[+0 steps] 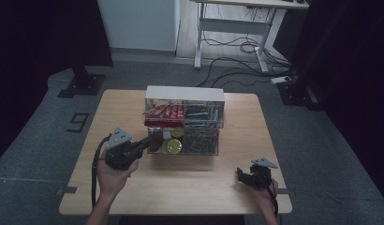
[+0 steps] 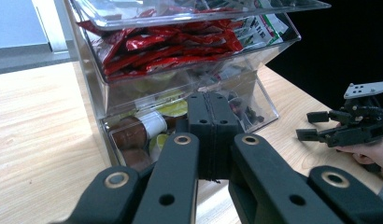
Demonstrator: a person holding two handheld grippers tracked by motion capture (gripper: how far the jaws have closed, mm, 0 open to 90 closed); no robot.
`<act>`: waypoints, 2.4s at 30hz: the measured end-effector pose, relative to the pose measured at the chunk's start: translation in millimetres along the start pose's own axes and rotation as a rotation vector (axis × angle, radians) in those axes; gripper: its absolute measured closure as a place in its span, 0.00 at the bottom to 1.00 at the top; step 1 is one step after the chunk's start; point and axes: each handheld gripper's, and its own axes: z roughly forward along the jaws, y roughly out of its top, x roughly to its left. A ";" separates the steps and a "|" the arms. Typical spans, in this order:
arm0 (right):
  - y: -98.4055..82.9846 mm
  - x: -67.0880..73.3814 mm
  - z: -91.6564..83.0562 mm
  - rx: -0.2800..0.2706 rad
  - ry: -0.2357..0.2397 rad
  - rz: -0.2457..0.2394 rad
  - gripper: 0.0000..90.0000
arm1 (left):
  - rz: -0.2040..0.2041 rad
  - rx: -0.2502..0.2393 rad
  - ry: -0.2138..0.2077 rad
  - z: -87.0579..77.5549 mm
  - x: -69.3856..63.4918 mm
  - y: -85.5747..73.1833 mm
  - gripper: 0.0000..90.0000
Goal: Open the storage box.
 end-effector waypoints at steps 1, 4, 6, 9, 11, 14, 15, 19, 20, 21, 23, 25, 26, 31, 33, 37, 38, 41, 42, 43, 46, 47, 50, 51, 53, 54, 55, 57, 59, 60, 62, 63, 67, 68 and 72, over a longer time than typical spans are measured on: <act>0.0 0.0 0.0 0.000 0.000 0.000 0.21 | -0.001 -0.001 -0.005 1.9 0.1 2.2 1.00; 0.0 0.0 0.0 0.000 0.000 0.000 0.21 | -0.002 -0.001 -0.006 3.9 0.2 4.3 1.00; 0.0 0.0 0.0 0.000 0.000 0.000 0.21 | 0.001 0.001 -0.005 6.2 0.2 6.1 1.00; 0.0 0.0 0.0 0.000 0.000 0.000 0.21 | 0.005 0.007 -0.006 10.7 0.0 9.4 1.00; 0.0 0.0 0.0 0.000 0.000 0.000 0.21 | 0.004 0.009 -0.006 12.7 0.6 10.7 1.00; 0.0 0.0 0.0 0.000 0.000 0.000 0.21 | 0.002 0.012 -0.007 14.6 1.3 11.8 1.00; 0.0 0.0 0.0 0.000 0.000 0.000 0.21 | 0.001 0.013 -0.008 15.5 1.8 12.4 1.00; 0.0 0.0 0.0 0.000 0.000 0.000 0.21 | -0.002 0.014 -0.013 18.9 2.8 16.5 1.00; 0.0 0.0 0.0 0.000 0.000 0.000 0.21 | -0.002 0.014 -0.013 18.9 2.8 16.5 1.00; 0.0 0.0 0.0 0.000 0.000 0.000 0.21 | -0.002 0.015 -0.014 19.7 2.9 17.5 1.00; 0.0 0.0 0.0 0.000 0.000 0.000 0.21 | -0.004 0.016 -0.018 22.1 3.3 20.1 1.00; 0.0 0.0 0.0 0.000 -0.001 0.000 0.21 | -0.005 0.016 -0.020 23.3 3.5 21.2 1.00; 0.0 0.0 0.0 0.000 -0.001 0.000 0.21 | -0.005 0.018 -0.020 24.3 3.7 22.1 1.00; 0.0 0.0 0.0 0.000 -0.001 0.001 0.22 | 0.000 0.021 -0.015 29.8 2.7 27.4 1.00; 0.0 -0.1 0.0 -0.001 -0.001 0.001 0.22 | 0.003 0.022 -0.016 31.1 2.0 28.5 1.00; 0.0 -0.1 -0.1 0.001 0.000 0.000 0.22 | 0.010 0.031 -0.015 36.8 0.4 32.5 1.00; 0.0 -0.1 -0.2 0.001 0.001 0.002 0.22 | 0.011 0.033 -0.016 38.3 0.0 33.6 1.00; -0.1 -0.3 -0.3 0.001 0.001 0.002 0.22 | 0.011 0.037 -0.013 44.0 -0.4 37.5 1.00; -0.1 -0.3 -0.4 0.002 0.001 0.002 0.22 | 0.011 0.039 -0.011 45.3 -0.1 38.0 1.00; -0.1 -0.3 -0.4 0.002 0.001 0.002 0.22 | 0.011 0.039 -0.011 45.3 -0.1 38.0 1.00; -0.2 -0.3 -0.3 0.000 0.000 0.003 0.22 | 0.000 0.045 -0.011 49.5 2.3 38.8 1.00; -0.2 -0.3 -0.3 0.000 0.000 0.001 0.22 | -0.003 0.045 -0.014 50.0 2.8 38.7 1.00; -0.2 -0.3 -0.3 0.000 0.000 0.001 0.22 | -0.011 0.047 -0.022 51.3 3.8 38.6 1.00; -0.2 -0.4 -0.4 0.002 0.001 0.000 0.22 | -0.014 0.049 -0.024 52.7 4.3 39.1 1.00; -0.1 -0.4 -0.5 0.002 0.001 0.000 0.22 | -0.016 0.049 -0.028 54.3 4.4 39.6 1.00; -0.1 -0.4 -0.5 0.002 0.001 0.000 0.22 | -0.016 0.049 -0.028 54.3 4.4 39.6 1.00; -0.2 -0.4 -0.4 0.002 0.001 0.000 0.22 | -0.018 0.051 -0.028 55.5 4.1 40.3 1.00; -0.2 -0.4 -0.4 0.002 0.001 0.000 0.22 | -0.017 0.054 -0.030 57.1 3.9 42.1 1.00; -0.2 -0.4 -0.4 0.002 0.001 0.000 0.22 | -0.014 0.053 -0.026 57.6 3.7 43.6 1.00; -0.2 -0.4 -0.4 0.002 0.001 0.000 0.22 | -0.014 0.055 -0.026 57.9 3.7 44.2 1.00; -0.2 -0.3 -0.4 0.002 0.001 0.000 0.22 | -0.015 0.061 -0.024 59.2 4.0 44.9 1.00; -0.1 -0.2 -0.4 0.001 0.000 0.001 0.22 | -0.018 0.061 -0.026 60.0 4.2 45.0 1.00; -0.2 -0.3 -0.4 0.002 0.000 0.000 0.22 | -0.021 0.060 -0.028 60.3 3.8 46.5 1.00; -0.2 -0.3 -0.4 0.002 0.000 0.000 0.22 | -0.021 0.057 -0.028 60.1 3.5 47.2 1.00; -0.1 -0.4 -0.4 0.001 0.000 -0.001 0.22 | -0.019 0.051 -0.031 59.0 3.0 51.5 1.00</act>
